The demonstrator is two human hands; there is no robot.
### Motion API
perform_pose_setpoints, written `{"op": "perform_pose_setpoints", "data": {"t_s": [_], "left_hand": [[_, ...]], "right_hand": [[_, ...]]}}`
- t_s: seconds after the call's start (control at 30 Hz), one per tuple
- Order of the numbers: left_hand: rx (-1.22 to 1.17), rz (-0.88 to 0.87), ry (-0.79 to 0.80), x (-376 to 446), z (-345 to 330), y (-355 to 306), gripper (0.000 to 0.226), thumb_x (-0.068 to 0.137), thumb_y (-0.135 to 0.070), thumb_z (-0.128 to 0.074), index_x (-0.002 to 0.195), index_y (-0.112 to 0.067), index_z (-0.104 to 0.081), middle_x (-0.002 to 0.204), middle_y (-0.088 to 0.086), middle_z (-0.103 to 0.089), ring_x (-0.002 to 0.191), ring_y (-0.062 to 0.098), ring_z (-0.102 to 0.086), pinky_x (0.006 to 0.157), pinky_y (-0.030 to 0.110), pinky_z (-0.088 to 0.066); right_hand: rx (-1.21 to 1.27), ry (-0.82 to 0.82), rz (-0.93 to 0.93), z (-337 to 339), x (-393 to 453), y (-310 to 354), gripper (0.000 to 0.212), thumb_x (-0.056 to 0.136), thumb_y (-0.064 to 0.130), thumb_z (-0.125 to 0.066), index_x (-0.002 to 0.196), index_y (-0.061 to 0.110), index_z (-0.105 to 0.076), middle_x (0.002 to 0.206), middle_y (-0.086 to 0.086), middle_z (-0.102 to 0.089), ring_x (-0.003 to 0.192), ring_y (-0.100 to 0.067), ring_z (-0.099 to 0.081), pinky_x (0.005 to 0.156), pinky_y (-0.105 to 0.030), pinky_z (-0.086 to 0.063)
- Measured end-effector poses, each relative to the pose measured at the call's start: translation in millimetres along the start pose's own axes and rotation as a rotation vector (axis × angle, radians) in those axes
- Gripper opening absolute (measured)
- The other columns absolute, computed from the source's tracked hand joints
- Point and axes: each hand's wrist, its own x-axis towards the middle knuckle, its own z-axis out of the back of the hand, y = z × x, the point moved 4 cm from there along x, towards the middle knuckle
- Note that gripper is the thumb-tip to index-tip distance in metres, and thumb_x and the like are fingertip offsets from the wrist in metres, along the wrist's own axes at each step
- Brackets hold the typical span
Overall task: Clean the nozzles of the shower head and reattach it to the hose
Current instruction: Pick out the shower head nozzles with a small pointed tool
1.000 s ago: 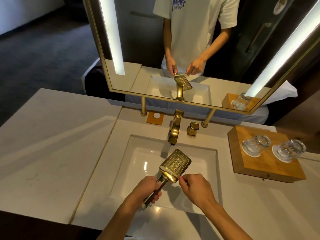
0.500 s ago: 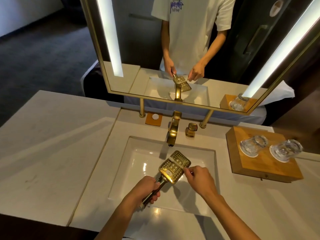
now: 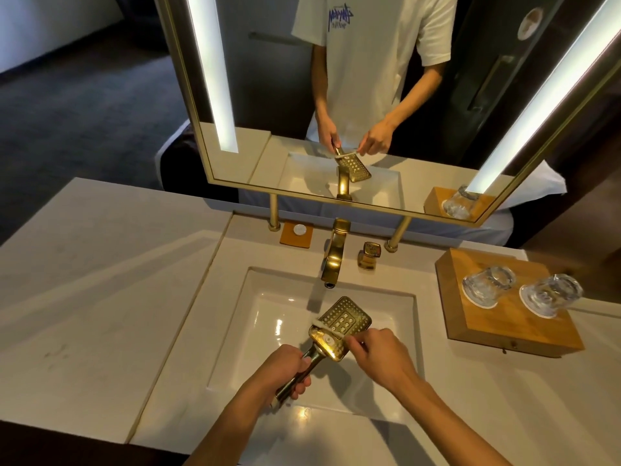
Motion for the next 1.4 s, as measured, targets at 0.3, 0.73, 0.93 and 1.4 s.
{"op": "perform_pose_setpoints", "data": {"t_s": [0.3,0.73,0.93,1.4], "left_hand": [[-0.025,-0.008,-0.017,1.8,6.7,0.0,0.022,0.1,-0.013,-0.044,0.1,0.0,-0.061,0.067,0.01,-0.065,0.05,0.018,-0.056,0.047,0.027,-0.045],[-0.042,-0.008,0.0,3.5,6.4,0.6,0.021,0.1,-0.011,-0.044,0.1,0.0,-0.062,0.067,0.01,-0.065,0.049,0.018,-0.055,0.048,0.027,-0.045],[-0.047,-0.017,-0.01,6.8,8.5,3.2,0.02,0.1,-0.012,-0.045,0.095,-0.002,-0.062,0.063,0.008,-0.065,0.047,0.017,-0.055,0.046,0.027,-0.044],[-0.052,-0.022,-0.013,8.2,8.0,0.0,0.02,0.099,-0.012,-0.046,0.094,-0.001,-0.062,0.064,0.01,-0.065,0.047,0.018,-0.056,0.044,0.027,-0.044]], "right_hand": [[0.137,-0.052,-0.083,9.2,-7.2,-5.0,0.052,0.098,0.045,-0.049,0.05,0.025,-0.049,0.045,0.007,-0.045,0.041,-0.009,-0.042,0.045,-0.023,-0.031],[0.181,-0.076,-0.093,9.4,-13.4,-12.6,0.053,0.098,0.045,-0.05,0.05,0.022,-0.051,0.043,0.005,-0.046,0.04,-0.01,-0.043,0.046,-0.025,-0.033],[0.15,-0.004,-0.005,3.1,-18.6,-10.0,0.054,0.098,0.048,-0.047,0.051,0.02,-0.046,0.046,0.005,-0.04,0.044,-0.011,-0.037,0.05,-0.026,-0.028],[0.032,0.003,0.012,-1.2,-24.8,-1.3,0.052,0.099,0.051,-0.043,0.053,0.027,-0.045,0.05,0.008,-0.045,0.048,-0.012,-0.044,0.05,-0.026,-0.034]]}}
